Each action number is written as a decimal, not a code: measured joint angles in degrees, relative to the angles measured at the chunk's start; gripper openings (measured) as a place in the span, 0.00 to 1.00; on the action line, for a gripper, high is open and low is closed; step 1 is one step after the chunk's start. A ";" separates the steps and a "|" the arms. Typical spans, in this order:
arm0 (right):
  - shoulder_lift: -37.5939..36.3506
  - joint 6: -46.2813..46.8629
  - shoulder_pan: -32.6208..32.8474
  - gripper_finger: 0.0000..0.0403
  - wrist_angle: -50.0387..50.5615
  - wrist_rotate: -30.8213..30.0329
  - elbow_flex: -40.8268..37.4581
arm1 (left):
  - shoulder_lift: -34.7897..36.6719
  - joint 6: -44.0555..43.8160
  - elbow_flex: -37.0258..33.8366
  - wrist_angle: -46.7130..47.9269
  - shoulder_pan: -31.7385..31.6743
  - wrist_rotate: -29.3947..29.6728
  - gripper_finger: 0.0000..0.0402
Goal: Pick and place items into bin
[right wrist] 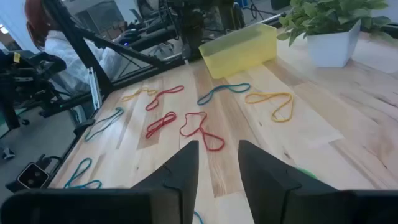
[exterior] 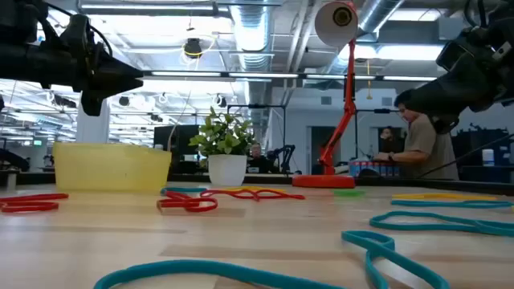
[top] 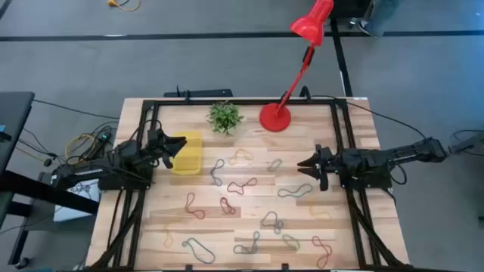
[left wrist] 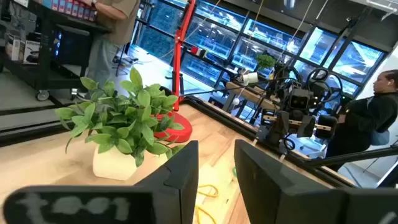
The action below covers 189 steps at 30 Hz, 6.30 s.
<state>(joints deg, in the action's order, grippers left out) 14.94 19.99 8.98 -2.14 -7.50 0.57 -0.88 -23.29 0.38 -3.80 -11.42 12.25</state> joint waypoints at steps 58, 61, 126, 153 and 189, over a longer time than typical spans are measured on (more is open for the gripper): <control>0.00 0.00 0.01 0.27 0.01 0.01 -0.01 | 0.00 0.07 0.00 -0.02 0.02 -0.01 0.23; 0.00 0.00 -0.01 0.27 0.01 0.00 0.00 | 0.00 0.04 0.00 -0.02 0.00 0.00 0.23; 0.00 -0.44 -0.01 0.27 0.01 -0.01 0.00 | 0.00 0.01 0.00 -0.02 0.01 0.05 0.23; 0.00 -3.37 -0.12 0.27 -1.11 -12.00 0.01 | 0.02 5.17 0.00 -0.02 0.00 0.11 0.23; 0.04 -3.50 -0.12 0.27 -1.56 -12.14 0.01 | 0.00 10.45 -0.02 0.07 0.02 -0.59 0.23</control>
<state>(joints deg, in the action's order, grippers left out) 14.98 16.49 8.86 -3.70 -19.64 0.58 -0.89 -12.83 0.36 -3.73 -11.40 11.66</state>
